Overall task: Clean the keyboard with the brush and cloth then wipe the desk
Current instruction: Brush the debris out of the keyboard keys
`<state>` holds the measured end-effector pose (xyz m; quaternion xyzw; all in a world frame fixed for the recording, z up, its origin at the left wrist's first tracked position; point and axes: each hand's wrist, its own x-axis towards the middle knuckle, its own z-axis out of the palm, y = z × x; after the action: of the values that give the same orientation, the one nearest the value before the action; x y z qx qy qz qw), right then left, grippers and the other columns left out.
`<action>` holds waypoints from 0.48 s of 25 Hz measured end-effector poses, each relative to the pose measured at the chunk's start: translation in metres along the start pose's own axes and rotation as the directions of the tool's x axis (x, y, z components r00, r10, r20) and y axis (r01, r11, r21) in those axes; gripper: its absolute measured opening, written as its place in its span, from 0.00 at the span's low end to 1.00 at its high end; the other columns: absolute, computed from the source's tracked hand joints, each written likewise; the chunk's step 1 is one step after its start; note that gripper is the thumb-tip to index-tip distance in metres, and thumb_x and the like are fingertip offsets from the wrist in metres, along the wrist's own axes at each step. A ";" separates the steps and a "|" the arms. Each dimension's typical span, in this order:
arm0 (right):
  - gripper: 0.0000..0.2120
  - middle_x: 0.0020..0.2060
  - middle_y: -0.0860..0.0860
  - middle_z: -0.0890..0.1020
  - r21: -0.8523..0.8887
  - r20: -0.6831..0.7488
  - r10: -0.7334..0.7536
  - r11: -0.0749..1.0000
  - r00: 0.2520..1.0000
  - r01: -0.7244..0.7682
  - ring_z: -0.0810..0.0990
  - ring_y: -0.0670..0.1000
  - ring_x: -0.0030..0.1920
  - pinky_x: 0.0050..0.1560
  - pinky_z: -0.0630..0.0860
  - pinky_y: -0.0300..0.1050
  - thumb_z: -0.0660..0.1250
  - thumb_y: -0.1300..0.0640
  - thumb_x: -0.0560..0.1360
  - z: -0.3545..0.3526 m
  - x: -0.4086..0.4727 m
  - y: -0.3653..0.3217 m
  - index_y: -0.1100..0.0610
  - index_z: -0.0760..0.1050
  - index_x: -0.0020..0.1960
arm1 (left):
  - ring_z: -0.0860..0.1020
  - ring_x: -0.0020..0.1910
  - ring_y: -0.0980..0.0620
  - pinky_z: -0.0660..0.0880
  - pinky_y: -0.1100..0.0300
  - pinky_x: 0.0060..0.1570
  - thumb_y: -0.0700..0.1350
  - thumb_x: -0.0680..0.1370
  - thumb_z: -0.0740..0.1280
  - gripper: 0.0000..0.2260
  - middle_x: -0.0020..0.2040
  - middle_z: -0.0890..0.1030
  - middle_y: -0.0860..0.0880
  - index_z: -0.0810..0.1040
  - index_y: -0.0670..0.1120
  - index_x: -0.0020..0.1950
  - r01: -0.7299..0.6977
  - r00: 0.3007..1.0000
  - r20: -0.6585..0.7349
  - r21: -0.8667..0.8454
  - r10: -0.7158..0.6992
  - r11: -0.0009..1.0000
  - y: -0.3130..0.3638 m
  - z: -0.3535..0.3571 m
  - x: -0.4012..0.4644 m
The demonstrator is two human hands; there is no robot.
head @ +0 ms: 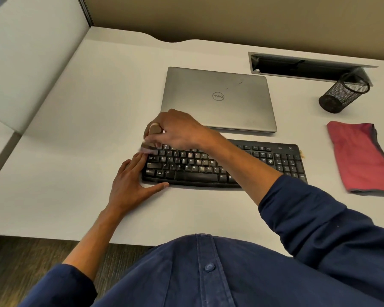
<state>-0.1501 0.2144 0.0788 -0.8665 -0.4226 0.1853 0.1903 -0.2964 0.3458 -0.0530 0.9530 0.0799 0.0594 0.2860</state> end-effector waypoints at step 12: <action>0.13 0.43 0.43 0.84 -0.021 0.125 0.118 0.993 0.985 -0.117 0.80 0.44 0.40 0.39 0.72 0.40 0.64 0.47 0.80 -0.011 -0.035 0.040 0.54 0.83 0.53 | 0.64 0.75 0.50 0.65 0.47 0.72 0.75 0.64 0.65 0.49 0.78 0.65 0.54 0.61 0.52 0.80 0.046 0.999 0.028 -0.022 -0.045 0.999 -0.008 0.004 0.002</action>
<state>-0.1386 0.1616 0.0741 -0.8778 -0.3831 0.2476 0.1461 -0.2948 0.3506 -0.0608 0.9485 0.0970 0.0407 0.2989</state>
